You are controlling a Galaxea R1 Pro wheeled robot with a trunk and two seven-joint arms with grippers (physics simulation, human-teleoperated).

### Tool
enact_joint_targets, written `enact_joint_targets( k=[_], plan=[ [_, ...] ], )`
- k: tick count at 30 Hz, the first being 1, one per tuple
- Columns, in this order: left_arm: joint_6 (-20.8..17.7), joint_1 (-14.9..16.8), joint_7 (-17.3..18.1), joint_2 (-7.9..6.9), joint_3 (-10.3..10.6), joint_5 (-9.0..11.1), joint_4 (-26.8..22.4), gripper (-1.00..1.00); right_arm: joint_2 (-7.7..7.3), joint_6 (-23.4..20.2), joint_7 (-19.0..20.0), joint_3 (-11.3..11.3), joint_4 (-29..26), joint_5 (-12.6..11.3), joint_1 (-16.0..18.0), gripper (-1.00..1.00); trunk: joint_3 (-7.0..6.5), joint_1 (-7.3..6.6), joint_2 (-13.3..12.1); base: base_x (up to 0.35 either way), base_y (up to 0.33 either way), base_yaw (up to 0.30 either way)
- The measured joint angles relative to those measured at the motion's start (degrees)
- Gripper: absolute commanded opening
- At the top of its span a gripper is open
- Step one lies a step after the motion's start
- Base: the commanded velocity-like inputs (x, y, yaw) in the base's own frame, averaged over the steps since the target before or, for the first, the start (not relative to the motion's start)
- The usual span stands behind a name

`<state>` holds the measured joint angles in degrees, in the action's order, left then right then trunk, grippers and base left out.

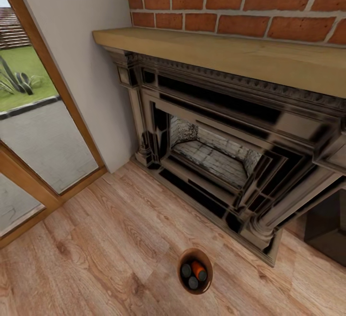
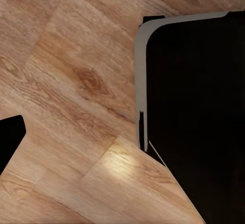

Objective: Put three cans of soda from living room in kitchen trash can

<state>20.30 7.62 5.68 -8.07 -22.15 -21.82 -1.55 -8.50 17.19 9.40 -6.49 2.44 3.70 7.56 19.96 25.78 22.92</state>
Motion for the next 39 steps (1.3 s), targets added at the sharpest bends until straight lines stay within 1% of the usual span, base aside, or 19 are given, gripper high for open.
enact_joint_targets(
  k=[2,8,13,39],
  plan=[
    [0.2,0.0,0.0,-0.01,0.0,0.1,-0.1,1.0,-0.01,0.1,0.0,-0.2,-0.1,-0.4,0.0,1.0,0.0,0.0,0.0,0.0,0.0,0.0],
    [0.5,0.0,-0.1,0.03,-0.1,0.5,-0.3,1.0,0.02,0.3,0.0,-1.5,-0.2,-3.0,0.0,1.0,0.0,0.0,0.0,0.0,0.0,0.0],
    [0.5,0.0,-0.1,0.0,-0.2,0.7,-0.5,1.0,0.05,0.3,0.0,-2.0,-0.3,-4.0,0.0,1.0,0.0,0.0,0.0,0.0,0.0,0.0],
    [0.3,0.0,-0.1,0.32,-0.2,0.3,-0.2,1.0,0.06,0.3,0.0,-1.8,-0.2,-4.0,0.0,1.0,0.0,0.0,0.0,0.0,0.0,0.0]
  ],
)
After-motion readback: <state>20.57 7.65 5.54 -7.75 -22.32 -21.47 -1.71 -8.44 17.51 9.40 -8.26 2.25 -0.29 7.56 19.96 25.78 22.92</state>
